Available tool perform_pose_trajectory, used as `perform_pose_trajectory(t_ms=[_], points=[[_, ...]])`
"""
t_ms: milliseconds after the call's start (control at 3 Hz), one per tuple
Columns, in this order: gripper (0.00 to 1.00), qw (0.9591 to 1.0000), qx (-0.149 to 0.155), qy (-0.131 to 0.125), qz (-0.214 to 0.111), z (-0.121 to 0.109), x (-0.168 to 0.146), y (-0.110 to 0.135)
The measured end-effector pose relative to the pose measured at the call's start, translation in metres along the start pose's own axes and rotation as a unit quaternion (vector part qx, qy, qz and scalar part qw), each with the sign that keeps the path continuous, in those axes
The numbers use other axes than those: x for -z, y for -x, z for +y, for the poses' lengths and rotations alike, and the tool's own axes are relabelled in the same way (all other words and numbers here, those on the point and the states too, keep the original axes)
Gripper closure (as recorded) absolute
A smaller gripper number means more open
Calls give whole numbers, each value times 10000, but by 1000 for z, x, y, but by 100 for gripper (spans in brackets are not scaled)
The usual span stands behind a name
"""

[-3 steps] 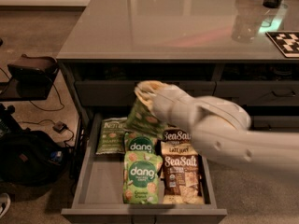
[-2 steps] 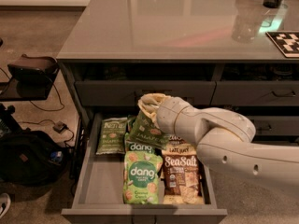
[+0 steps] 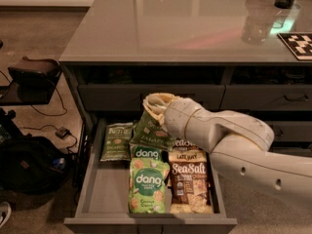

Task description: Pick green jalapeno chip bag from middle drawer and place on counter

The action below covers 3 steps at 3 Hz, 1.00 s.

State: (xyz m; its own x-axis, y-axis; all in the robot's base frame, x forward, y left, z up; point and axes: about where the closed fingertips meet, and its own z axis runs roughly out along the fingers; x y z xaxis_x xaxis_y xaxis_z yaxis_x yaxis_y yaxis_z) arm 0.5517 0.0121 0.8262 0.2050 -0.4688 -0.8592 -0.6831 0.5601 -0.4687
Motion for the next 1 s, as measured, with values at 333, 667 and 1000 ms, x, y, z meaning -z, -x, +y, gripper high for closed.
perform_pose_trajectory(t_ms=[333, 667, 1000], points=[[100, 9970, -149, 103, -754, -4, 17, 43], [100, 9878, -361, 391, -1464, -14, 21, 76], [100, 9778, -490, 815, -1868, -20, 19, 88]])
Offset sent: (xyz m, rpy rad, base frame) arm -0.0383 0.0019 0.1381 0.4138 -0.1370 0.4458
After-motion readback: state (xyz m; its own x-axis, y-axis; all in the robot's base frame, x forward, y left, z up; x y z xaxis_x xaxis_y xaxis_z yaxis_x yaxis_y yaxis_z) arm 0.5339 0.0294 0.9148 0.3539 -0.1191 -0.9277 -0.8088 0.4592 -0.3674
